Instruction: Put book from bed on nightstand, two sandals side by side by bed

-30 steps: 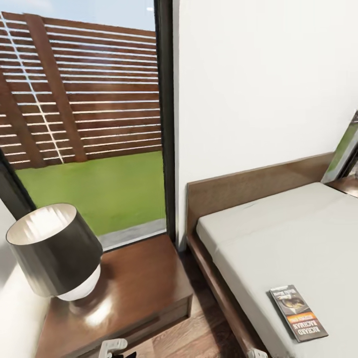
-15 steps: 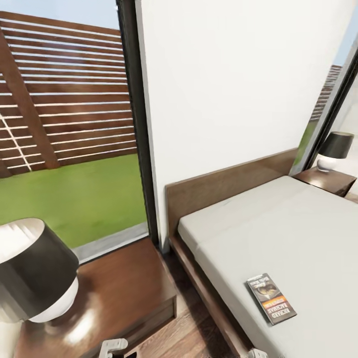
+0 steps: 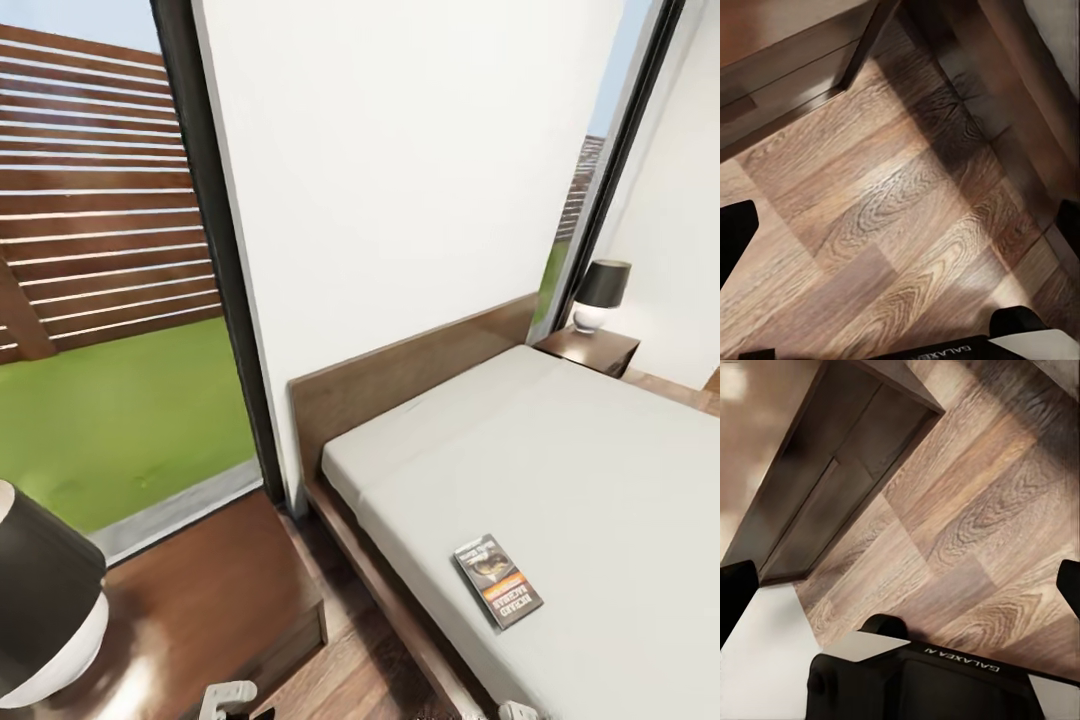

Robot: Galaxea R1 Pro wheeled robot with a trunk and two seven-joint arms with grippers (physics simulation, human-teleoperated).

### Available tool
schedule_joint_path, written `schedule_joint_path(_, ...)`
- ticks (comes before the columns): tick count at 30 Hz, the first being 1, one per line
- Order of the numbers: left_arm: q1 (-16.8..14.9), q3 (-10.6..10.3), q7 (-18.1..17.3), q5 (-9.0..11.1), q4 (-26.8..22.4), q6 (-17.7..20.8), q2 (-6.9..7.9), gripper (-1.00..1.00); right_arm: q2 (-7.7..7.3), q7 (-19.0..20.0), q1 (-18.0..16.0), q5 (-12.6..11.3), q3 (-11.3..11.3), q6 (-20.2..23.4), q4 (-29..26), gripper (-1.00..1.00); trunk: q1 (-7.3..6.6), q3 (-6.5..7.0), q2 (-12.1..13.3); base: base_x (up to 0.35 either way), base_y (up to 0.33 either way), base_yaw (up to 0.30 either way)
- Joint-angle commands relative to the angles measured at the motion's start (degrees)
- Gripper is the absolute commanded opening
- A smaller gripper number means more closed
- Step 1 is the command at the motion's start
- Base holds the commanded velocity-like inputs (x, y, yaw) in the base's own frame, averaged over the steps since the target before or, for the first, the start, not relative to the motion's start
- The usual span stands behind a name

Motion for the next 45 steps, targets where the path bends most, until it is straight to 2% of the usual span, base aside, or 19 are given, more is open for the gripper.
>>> schedule_joint_path(1,-0.03,0.49,-0.35,-0.60,-0.03,-0.13,-0.03,1.00,-0.01,0.22,-0.12,-0.53,0.22,-0.32,0.29,1.00,-0.23,0.13,0.38,0.000,0.000,-0.284)
schedule_joint_path(45,-0.03,0.50,-0.35,-0.60,-0.03,-0.06,-0.03,1.00,-0.01,0.22,-0.12,-0.52,0.22,-0.32,0.28,1.00,-9.89,8.03,18.03,0.000,0.000,-0.284)
